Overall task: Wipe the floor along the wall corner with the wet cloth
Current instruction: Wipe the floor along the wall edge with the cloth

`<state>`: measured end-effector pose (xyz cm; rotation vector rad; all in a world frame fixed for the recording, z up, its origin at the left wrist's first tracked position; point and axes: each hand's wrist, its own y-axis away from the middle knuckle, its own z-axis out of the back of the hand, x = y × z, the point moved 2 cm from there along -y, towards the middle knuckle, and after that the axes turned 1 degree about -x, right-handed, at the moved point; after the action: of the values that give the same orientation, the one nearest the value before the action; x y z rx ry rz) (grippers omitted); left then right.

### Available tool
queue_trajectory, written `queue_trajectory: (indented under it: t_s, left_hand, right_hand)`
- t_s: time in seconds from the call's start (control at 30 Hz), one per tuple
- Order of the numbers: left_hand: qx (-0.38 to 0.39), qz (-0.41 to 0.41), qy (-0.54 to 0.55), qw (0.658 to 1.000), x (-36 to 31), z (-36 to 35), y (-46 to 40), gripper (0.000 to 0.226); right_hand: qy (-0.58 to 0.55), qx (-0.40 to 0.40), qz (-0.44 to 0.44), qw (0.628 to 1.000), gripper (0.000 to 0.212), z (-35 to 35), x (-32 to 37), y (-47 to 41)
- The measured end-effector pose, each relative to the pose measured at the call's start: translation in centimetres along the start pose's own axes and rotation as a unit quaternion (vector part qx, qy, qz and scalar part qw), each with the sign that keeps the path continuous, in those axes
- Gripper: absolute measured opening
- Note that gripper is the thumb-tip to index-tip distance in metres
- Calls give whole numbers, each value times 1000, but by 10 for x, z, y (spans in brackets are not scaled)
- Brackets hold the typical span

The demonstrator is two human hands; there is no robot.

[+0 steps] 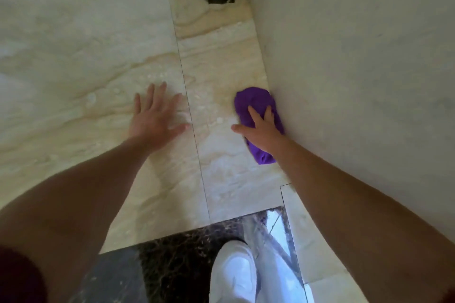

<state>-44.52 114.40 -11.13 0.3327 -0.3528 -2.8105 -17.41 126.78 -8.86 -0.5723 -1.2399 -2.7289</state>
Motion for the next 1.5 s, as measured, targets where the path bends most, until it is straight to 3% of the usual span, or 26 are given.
queue_trajectory:
  t_s: [0.1,0.33,0.5,0.7,1.03,1.23,1.37,1.5]
  left_hand:
    - [-32,26,4,999,13,-10,-7,83]
    - [-64,75,3,995,39,1,-24,90]
    - [-75,46,-23,996,67,8,-48,83]
    - [-54,89,-7,994,98,8,-73,79]
    - [-97,66,-37,992,109,-2,-82,75]
    - [-93,73,-35,992,111,-2,-81,75]
    - [-110,69,-35,991,112,-7,-82,75]
    - [-119,69,-40,990,111,-7,-82,75]
  right_hand:
    - [15,-17,12,1000,97,14,21,-28]
    - [53,-11,29,998,96,56,75,-75]
    - [119,-9,44,992,99,67,93,-91]
    - [138,-3,61,989,97,90,126,-133]
    - [207,-76,82,972,97,133,187,-217]
    - [225,-62,77,969,98,128,189,-211]
    - [241,-59,136,959,94,89,195,-198]
    - [243,-49,198,948,87,47,254,-201]
